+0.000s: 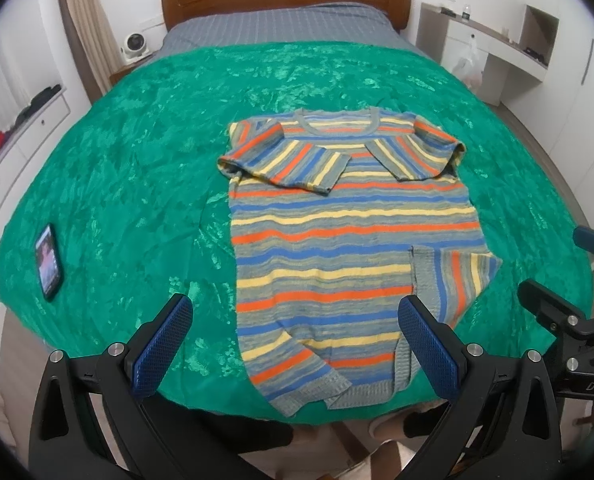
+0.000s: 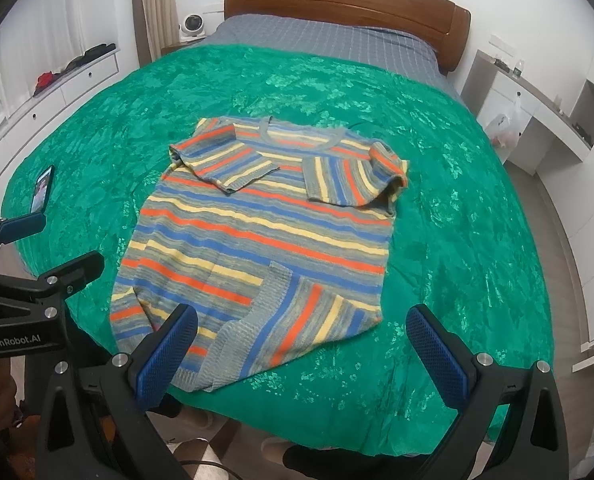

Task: Fold small clothes

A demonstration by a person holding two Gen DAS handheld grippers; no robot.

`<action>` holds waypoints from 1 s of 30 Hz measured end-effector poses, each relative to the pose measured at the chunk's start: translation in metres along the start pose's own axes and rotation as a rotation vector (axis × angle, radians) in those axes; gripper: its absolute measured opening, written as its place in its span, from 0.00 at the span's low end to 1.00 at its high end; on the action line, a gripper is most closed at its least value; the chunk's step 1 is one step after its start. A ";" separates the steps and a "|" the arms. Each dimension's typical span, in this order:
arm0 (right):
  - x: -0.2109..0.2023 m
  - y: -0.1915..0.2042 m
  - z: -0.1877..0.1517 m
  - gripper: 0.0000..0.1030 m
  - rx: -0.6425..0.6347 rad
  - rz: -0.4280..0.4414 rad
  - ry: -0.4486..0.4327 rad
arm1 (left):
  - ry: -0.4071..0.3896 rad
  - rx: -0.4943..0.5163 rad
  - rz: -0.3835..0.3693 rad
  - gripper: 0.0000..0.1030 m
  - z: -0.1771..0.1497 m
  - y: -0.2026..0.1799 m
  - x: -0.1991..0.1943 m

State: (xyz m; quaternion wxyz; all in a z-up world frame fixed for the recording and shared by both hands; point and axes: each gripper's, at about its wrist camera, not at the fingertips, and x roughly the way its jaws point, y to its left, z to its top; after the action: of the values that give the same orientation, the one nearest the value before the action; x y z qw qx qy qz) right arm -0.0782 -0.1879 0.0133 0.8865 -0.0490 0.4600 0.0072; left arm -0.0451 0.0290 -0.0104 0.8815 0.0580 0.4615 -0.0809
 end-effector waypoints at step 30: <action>-0.016 -0.008 -0.005 1.00 -0.006 -0.015 0.007 | -0.003 0.015 0.019 1.00 -0.006 0.003 -0.010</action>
State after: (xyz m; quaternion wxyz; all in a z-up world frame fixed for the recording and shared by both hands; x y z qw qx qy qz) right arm -0.0910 -0.1954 0.0239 0.8847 -0.0552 0.4629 0.0018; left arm -0.0550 0.0334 -0.0049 0.8826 0.0689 0.4588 -0.0759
